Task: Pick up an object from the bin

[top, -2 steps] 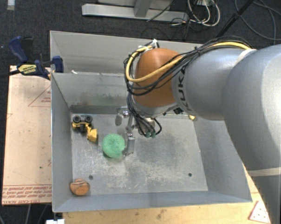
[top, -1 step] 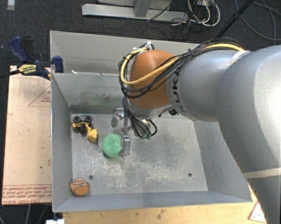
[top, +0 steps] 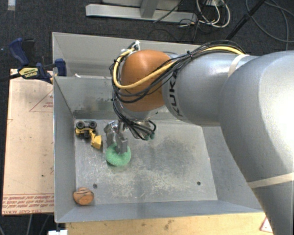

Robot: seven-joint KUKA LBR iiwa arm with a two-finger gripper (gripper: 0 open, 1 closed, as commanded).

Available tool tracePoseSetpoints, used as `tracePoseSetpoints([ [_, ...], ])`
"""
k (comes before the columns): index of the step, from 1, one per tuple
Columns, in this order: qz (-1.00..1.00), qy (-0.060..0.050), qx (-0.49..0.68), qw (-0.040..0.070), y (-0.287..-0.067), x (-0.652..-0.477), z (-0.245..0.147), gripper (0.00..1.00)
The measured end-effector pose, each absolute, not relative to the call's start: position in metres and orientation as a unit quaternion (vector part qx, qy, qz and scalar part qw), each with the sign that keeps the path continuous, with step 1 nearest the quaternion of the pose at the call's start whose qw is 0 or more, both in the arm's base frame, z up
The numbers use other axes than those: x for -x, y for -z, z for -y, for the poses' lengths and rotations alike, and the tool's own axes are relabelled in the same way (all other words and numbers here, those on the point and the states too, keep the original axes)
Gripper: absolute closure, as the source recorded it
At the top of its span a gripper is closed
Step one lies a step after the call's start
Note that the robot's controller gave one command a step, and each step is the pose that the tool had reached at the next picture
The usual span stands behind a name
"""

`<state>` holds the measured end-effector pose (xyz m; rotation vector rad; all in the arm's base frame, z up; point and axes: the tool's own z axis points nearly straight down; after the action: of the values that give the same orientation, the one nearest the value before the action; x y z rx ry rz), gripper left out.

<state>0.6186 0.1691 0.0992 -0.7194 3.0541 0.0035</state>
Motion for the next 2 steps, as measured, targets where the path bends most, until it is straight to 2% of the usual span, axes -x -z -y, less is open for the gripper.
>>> tracePoseSetpoints([
  [1,-0.973,-0.001,0.229,0.002,-0.0991,-0.6187,-0.1686,0.00],
  [2,-0.973,-0.001,0.229,0.002,-0.0990,-0.6186,-0.1686,0.00],
])
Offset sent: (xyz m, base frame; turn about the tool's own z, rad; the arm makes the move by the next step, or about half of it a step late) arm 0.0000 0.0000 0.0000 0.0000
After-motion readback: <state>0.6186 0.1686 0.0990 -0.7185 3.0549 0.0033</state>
